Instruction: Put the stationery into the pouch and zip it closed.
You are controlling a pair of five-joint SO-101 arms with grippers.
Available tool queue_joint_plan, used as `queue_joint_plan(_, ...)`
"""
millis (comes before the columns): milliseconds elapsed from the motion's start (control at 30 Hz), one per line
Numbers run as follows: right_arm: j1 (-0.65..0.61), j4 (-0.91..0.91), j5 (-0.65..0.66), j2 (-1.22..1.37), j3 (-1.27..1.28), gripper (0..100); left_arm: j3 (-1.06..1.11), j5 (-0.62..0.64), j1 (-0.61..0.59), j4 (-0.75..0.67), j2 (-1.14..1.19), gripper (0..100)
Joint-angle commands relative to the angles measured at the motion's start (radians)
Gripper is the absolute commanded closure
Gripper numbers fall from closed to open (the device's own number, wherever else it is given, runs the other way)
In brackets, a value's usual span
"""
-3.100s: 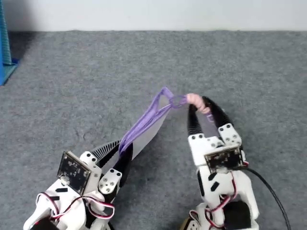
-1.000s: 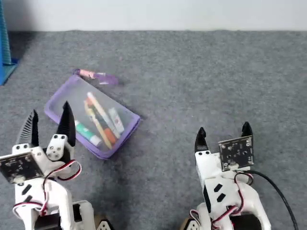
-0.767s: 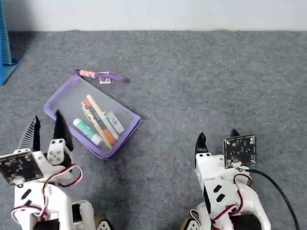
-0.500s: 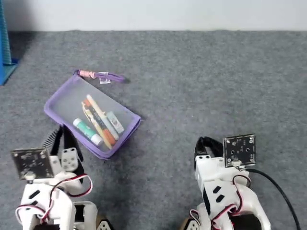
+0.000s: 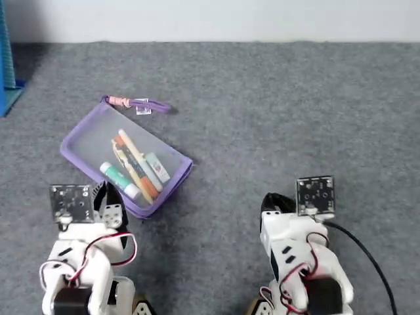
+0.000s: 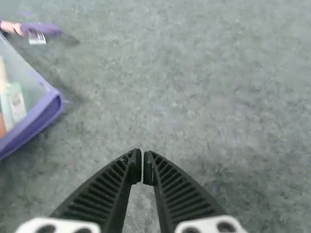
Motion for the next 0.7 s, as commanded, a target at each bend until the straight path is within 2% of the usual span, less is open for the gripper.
queue_joint_plan(0,0.004,-0.082,-0.011,-0.004,0.077,99.1,0.048,0.005,0.008,-0.066,-0.015,99)
queue_joint_plan(133,0.004,-0.182,-0.011,-0.004,0.213,99.1,0.139,0.005,0.006,-0.123,-0.015,99)
queue_joint_plan(267,-0.001,-0.288,-0.011,0.001,0.334,99.1,0.265,-0.005,0.000,-0.247,-0.014,99)
queue_joint_plan(467,0.001,-0.291,-0.011,-0.001,0.330,99.1,0.401,-0.071,0.006,-0.356,-0.014,99)
queue_joint_plan(667,-0.001,-0.180,-0.009,-0.001,0.330,99.1,0.401,-0.072,0.006,-0.353,-0.012,99)
